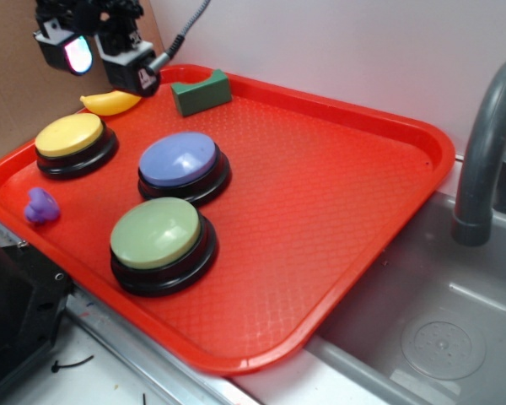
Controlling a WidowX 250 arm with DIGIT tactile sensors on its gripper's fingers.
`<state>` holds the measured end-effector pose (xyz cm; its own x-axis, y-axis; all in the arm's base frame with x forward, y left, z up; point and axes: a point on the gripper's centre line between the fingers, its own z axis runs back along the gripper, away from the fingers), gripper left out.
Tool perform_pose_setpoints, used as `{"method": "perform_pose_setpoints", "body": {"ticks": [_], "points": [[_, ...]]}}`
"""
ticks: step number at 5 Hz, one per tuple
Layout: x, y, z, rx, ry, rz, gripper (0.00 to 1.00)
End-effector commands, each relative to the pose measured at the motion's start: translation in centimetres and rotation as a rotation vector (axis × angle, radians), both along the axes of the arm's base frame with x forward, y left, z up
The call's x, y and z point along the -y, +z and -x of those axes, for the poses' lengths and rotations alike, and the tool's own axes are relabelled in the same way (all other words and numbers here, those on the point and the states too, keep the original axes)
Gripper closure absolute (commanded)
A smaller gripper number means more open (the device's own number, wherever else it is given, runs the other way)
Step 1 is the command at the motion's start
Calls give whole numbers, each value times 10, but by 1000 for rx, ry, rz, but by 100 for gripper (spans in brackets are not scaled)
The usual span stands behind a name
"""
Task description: Push the purple button.
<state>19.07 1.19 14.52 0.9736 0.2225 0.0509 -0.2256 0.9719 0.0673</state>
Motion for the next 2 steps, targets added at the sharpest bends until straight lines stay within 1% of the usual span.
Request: {"method": "perform_pose_setpoints", "body": {"ticks": [1, 2], "points": [[-3, 30, -7, 51, 56, 4, 0], [-3, 33, -6, 66, 54, 12, 0]]}}
